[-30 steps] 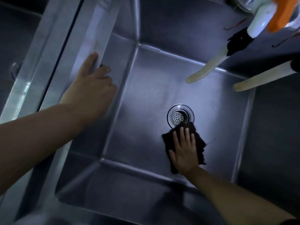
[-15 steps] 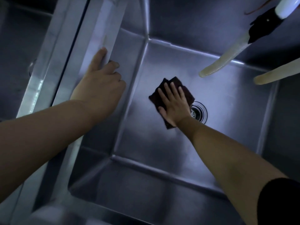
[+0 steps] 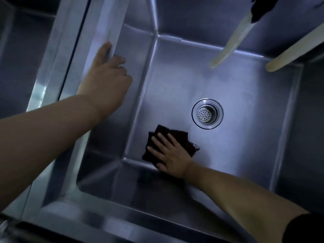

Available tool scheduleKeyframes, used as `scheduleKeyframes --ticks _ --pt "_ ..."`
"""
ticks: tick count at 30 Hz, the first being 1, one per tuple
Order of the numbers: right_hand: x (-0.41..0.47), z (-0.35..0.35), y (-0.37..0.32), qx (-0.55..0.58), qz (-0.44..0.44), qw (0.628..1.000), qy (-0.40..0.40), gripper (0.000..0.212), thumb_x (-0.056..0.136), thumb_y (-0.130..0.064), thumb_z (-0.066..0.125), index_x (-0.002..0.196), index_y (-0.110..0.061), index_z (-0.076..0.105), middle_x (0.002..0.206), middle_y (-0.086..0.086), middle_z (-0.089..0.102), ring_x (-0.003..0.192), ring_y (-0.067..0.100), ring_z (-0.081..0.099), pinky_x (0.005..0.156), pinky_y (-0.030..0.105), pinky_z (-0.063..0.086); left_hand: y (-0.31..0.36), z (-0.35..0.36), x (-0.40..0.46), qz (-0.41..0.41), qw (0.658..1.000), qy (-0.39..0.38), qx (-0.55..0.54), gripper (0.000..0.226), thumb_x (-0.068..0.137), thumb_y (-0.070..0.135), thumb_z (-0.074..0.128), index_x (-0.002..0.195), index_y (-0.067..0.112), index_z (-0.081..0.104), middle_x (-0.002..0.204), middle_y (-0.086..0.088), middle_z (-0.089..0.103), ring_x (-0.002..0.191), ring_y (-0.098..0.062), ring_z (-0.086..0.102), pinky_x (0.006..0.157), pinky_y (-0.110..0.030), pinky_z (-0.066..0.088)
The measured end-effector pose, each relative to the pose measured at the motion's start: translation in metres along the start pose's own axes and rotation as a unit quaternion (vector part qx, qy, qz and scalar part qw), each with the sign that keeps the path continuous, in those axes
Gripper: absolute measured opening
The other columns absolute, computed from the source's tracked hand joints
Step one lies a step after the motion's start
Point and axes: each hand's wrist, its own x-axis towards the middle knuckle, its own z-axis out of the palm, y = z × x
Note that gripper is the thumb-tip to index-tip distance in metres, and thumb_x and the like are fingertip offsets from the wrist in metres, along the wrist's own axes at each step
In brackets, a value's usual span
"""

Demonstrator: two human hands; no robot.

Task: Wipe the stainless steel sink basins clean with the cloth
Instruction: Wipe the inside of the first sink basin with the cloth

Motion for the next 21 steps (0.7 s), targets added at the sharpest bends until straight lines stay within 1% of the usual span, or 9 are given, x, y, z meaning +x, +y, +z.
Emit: scheduleKeyframes --ticks 3,6,8,10,11,13,15,17,21 --pt "-0.042 0.007 0.016 -0.028 -0.057 0.998 -0.001 0.063 0.086 -0.047 0.042 0.145 -0.027 0.036 0.154 0.010 0.030 0.143 0.033 0.021 0.114 0.052 0.012 -0.002 0.003 -0.003 0.012 1.000 0.021 0.016 0.022 0.078 0.007 0.053 0.092 0.009 0.070 0.093 -0.014 0.070 0.126 -0.031 0.045 0.113 -0.046 -0.004" --pt "-0.082 0.006 0.048 -0.038 -0.066 0.997 0.001 0.065 0.085 -0.048 0.047 0.145 -0.026 0.035 0.154 0.010 0.029 0.144 0.032 0.020 0.114 0.053 0.014 0.000 0.003 -0.002 0.016 0.999 0.029 -0.020 0.014 0.073 0.000 0.059 0.082 0.003 0.070 0.090 -0.020 0.068 0.114 -0.036 0.051 0.111 -0.050 0.010" --pt "-0.105 0.003 0.072 -0.026 -0.011 1.000 0.009 0.067 0.084 -0.048 0.048 0.146 -0.025 0.034 0.154 0.010 0.028 0.143 0.033 0.020 0.114 0.055 0.015 0.002 0.002 -0.002 0.010 0.998 0.028 -0.046 0.013 0.071 -0.003 0.061 0.080 0.000 0.069 0.098 -0.022 0.065 0.108 -0.038 0.051 0.105 -0.052 0.020" --pt "-0.124 -0.003 0.095 -0.018 0.081 0.996 0.022 0.068 0.085 -0.048 0.045 0.147 -0.024 0.030 0.153 0.011 0.028 0.143 0.033 0.019 0.113 0.055 0.016 0.003 0.001 -0.002 0.003 0.998 0.038 -0.059 0.012 0.070 -0.006 0.062 0.079 -0.002 0.069 0.099 -0.024 0.064 0.106 -0.040 0.051 0.104 -0.052 0.021" --pt "-0.131 -0.006 0.105 -0.014 0.129 0.991 0.024 0.069 0.086 -0.048 0.043 0.148 -0.023 0.026 0.153 0.013 0.029 0.143 0.033 0.017 0.113 0.055 0.015 0.003 0.002 -0.003 0.002 0.997 0.045 -0.060 0.011 0.070 -0.007 0.063 0.079 -0.003 0.069 0.097 -0.026 0.065 0.106 -0.041 0.052 0.107 -0.050 0.018" --pt "-0.141 -0.009 0.115 -0.002 0.205 0.978 0.025 0.070 0.087 -0.048 0.038 0.149 -0.020 0.020 0.153 0.017 0.029 0.143 0.035 0.016 0.114 0.054 0.012 0.001 0.004 -0.004 0.008 0.998 0.046 -0.043 0.011 0.073 -0.004 0.062 0.081 -0.002 0.069 0.090 -0.026 0.067 0.113 -0.040 0.051 0.116 -0.045 0.000" --pt "-0.146 -0.007 0.110 0.003 0.240 0.970 0.040 0.069 0.089 -0.045 0.036 0.149 -0.017 0.018 0.152 0.020 0.028 0.142 0.036 0.015 0.114 0.053 0.008 -0.001 0.006 -0.005 0.013 0.999 0.036 -0.025 0.013 0.077 -0.001 0.059 0.084 -0.001 0.069 0.087 -0.025 0.068 0.119 -0.039 0.048 0.114 -0.041 -0.012" --pt "-0.149 0.000 0.099 -0.005 0.214 0.975 0.054 0.067 0.089 -0.045 0.035 0.148 -0.016 0.020 0.152 0.021 0.027 0.143 0.036 0.014 0.114 0.053 0.008 -0.001 0.007 -0.005 0.011 1.000 0.024 -0.017 0.015 0.078 0.000 0.057 0.087 -0.001 0.070 0.088 -0.025 0.068 0.121 -0.038 0.046 0.114 -0.044 -0.010" --pt "-0.143 0.009 0.079 -0.010 0.021 0.999 0.049 0.059 0.090 -0.041 0.039 0.144 -0.021 0.032 0.151 0.012 0.028 0.141 0.031 0.021 0.115 0.048 0.012 -0.002 0.007 -0.003 0.011 1.000 0.014 -0.017 0.018 0.080 0.003 0.056 0.092 0.000 0.070 0.092 -0.024 0.067 0.124 -0.037 0.043 0.113 -0.046 -0.008"
